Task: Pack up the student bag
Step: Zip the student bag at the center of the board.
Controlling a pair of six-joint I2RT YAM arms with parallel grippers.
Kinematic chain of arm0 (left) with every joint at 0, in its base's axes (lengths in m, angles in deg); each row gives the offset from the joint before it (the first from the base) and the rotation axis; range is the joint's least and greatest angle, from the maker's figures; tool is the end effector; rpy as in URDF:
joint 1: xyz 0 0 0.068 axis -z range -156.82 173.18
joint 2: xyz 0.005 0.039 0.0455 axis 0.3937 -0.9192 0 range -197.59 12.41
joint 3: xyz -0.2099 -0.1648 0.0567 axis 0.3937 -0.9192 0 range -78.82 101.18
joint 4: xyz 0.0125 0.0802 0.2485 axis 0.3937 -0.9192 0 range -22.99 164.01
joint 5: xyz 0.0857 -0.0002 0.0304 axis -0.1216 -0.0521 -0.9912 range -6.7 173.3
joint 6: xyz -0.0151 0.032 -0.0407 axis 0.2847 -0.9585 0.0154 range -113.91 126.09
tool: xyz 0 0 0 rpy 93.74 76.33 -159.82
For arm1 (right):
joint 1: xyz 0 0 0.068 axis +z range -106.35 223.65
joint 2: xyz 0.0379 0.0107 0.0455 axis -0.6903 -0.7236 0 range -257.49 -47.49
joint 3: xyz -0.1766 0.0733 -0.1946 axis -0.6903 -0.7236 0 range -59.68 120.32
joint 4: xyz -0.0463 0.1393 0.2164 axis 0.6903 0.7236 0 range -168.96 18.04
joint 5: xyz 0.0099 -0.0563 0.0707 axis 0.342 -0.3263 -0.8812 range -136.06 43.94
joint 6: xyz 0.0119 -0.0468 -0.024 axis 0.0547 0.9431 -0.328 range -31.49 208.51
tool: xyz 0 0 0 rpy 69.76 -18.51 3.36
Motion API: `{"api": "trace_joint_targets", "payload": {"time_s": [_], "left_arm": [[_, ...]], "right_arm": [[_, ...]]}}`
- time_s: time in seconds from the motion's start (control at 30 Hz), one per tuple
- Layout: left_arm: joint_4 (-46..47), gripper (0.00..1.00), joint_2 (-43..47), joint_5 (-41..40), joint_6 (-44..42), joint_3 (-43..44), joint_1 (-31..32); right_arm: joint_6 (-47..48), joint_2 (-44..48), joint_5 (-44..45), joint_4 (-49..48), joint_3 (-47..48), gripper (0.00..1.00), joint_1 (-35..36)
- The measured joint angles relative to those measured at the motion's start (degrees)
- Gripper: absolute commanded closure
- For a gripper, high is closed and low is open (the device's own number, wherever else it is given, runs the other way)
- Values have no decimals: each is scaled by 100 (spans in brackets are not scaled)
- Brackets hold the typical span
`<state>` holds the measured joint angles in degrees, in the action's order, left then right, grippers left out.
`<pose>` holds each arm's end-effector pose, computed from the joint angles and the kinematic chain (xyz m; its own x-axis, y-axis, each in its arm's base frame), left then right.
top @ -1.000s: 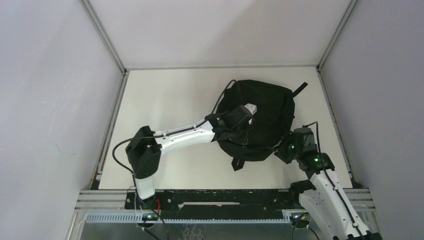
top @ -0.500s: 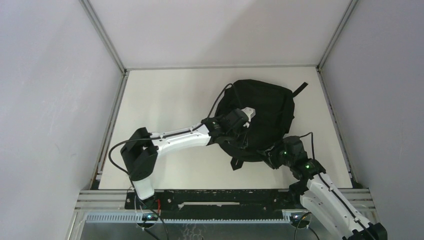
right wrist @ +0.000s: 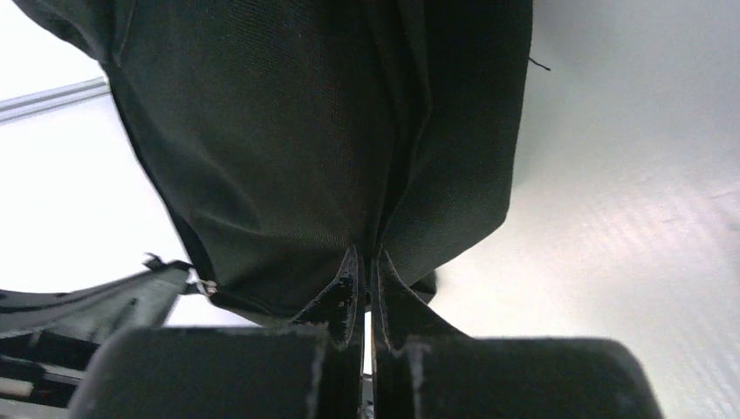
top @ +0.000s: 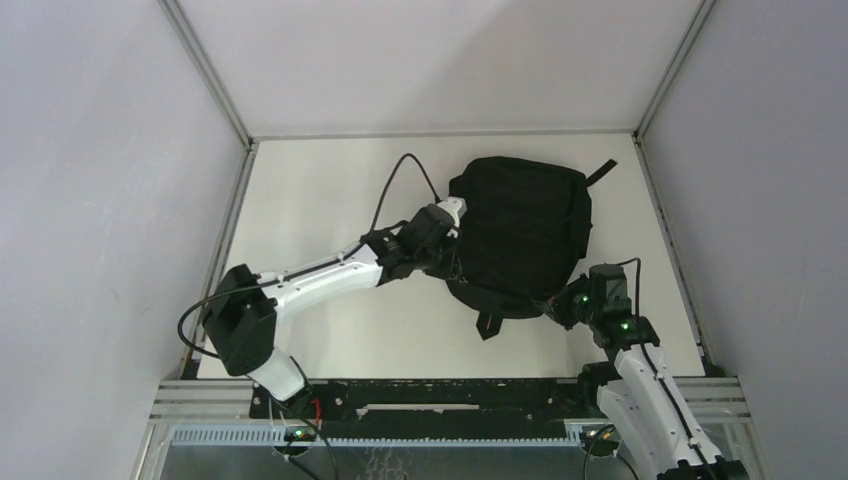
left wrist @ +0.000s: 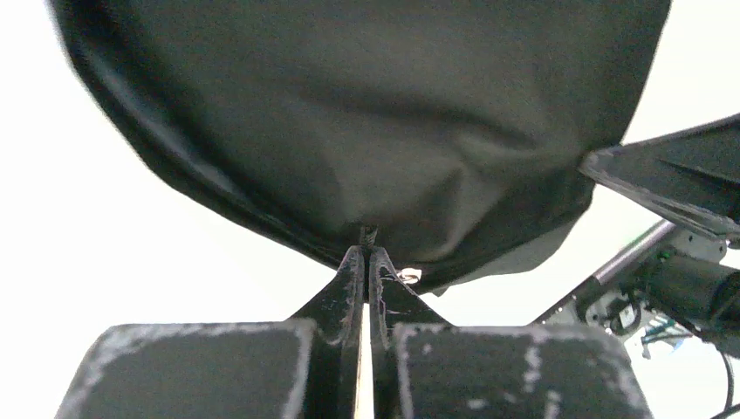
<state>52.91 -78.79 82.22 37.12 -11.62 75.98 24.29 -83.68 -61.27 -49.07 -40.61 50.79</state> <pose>0.2127 -0.2792 0.2550 -0.7734 0.1663 -0.6117 0.4547 0.8180 -0.3524 0.1306 0.0257 0.1754 -0.5834 0.8027 -0.1237 0.5243 0.4885 0.6975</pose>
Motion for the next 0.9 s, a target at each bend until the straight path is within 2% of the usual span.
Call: {"api": "trace_joint_targets", "payload": {"time_s": [0.23,0.27,0.37,0.43,0.5,0.6,0.77,0.9], "left_arm": [[87,100,24,-20,-11,-28,-295],[98,100,24,-20,-22,-28,-295],[179,100,24,20,-63,-37,-317],[291,100,24,103,-66,-74,-332],[483,100,24,308,-50,-173,-382],[658,100,22,584,4,-304,-505],[756,100,22,761,46,-308,-581],[813,100,22,918,50,-308,-610]], "right_arm": [[942,11,-83,546,238,100,-417],[1069,-7,-79,595,291,91,-431],[1495,-164,-136,752,498,47,-485],[1823,-284,-105,940,774,22,-446],[2094,-334,162,1143,1130,6,-245],[2424,-184,713,1333,1731,5,468],[2750,55,1532,1189,2100,14,1720],[3222,-125,2625,616,2055,15,3460]]}}
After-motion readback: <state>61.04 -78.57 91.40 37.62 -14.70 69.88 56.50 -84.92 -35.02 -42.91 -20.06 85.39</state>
